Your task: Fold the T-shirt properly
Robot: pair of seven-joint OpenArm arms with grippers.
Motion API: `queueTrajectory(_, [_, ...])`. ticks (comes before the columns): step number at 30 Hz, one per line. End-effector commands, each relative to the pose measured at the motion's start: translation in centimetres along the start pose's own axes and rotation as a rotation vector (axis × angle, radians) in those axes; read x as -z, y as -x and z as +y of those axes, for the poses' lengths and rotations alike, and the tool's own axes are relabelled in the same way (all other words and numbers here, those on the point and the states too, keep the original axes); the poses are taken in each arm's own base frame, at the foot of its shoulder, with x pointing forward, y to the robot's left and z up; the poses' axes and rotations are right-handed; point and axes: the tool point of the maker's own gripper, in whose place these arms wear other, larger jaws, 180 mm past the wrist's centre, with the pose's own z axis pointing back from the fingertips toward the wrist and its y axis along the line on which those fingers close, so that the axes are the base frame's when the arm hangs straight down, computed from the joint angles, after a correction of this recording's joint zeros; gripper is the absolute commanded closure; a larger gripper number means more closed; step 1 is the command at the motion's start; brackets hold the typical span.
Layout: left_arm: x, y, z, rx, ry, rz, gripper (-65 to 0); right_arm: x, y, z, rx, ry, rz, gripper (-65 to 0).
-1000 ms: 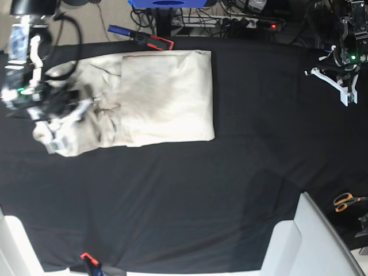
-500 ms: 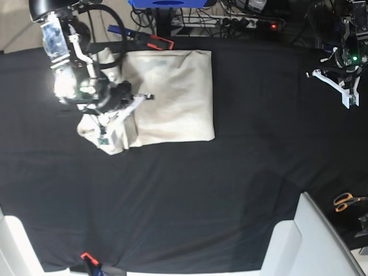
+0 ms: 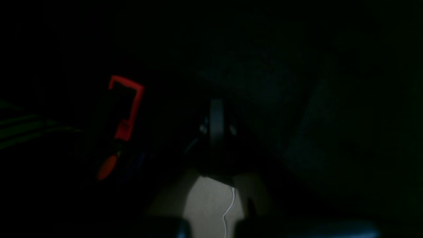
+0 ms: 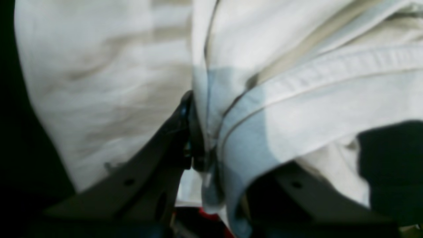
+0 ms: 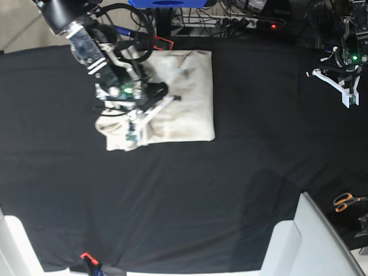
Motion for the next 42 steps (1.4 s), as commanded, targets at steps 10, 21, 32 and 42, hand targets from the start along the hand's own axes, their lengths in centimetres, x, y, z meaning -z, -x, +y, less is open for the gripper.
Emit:
queueTrajectory(10, [-0.4, -1.3, 0.6, 0.016, -0.015, -0.036, 0.0, -1.1, -2.6, 3.7, -0.015, -0.021, -0.083, -0.3])
queueTrajectory(21, [-0.4, -1.3, 0.7, 0.015, -0.016, -0.037, 0.0, -0.5, -1.8, 6.0, -0.101, -0.034, -0.063, -0.2])
queueTrajectory(32, [-0.3, -1.2, 0.6, 0.016, -0.015, -0.034, 0.0, -0.5, -1.6, 7.5, -0.211, 0.02, -0.088, -0.2])
queueTrajectory(42, [-0.3, -1.2, 0.6, 0.016, -0.015, -0.034, 0.0, -1.3, -4.1, 7.2, -0.29, 0.141, -0.203, -0.2])
